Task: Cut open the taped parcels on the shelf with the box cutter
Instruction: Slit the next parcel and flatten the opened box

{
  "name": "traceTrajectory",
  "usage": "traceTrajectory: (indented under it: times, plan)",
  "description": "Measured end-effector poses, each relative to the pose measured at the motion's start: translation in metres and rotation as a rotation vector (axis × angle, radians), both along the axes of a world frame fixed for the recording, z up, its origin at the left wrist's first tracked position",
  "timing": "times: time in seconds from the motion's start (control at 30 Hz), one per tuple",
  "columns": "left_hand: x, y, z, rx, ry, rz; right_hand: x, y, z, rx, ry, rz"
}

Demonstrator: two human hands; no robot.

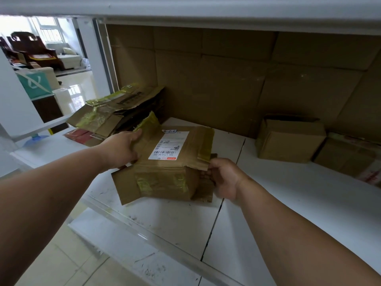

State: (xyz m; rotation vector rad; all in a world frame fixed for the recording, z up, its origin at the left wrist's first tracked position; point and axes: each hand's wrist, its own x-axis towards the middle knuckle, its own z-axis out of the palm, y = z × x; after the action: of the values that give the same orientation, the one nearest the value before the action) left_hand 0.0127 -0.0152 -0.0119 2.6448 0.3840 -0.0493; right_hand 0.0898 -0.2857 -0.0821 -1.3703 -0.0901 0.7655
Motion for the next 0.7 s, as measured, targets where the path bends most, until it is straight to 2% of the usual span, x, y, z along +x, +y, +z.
traceTrajectory:
  times: [0.1, 0.2, 0.33, 0.37, 0.4, 0.5, 0.57, 0.7]
  plan:
    - [0.004, 0.002, -0.001, 0.094, -0.009, -0.012, -0.001, -0.007, 0.003, -0.052, -0.097, 0.034]
    - [0.006, 0.0, 0.002, 0.274, -0.035, -0.054, -0.002, -0.015, 0.006, -0.056, -0.084, 0.141]
    - [0.007, -0.021, 0.006, 0.738, -0.09, -0.067, -0.004, -0.019, 0.005, -0.057, -0.085, 0.337]
    - [0.008, -0.03, 0.007, 0.789, -0.081, -0.063, -0.006, -0.018, 0.004, -0.071, -0.108, 0.359]
    - [0.011, -0.036, 0.006, 0.775, -0.046, -0.056, -0.007, -0.017, 0.003, -0.08, -0.128, 0.379]
    - [0.018, -0.052, 0.005, 0.547, 0.222, -0.038, -0.007, -0.015, 0.003, -0.102, -0.167, 0.401]
    - [0.018, -0.054, 0.005, 0.429, 0.312, -0.088, -0.005, -0.013, 0.007, -0.215, -0.224, 0.368]
    - [0.013, -0.055, 0.005, 0.33, 0.287, -0.102, 0.009, -0.009, 0.011, -0.5, -0.402, -0.003]
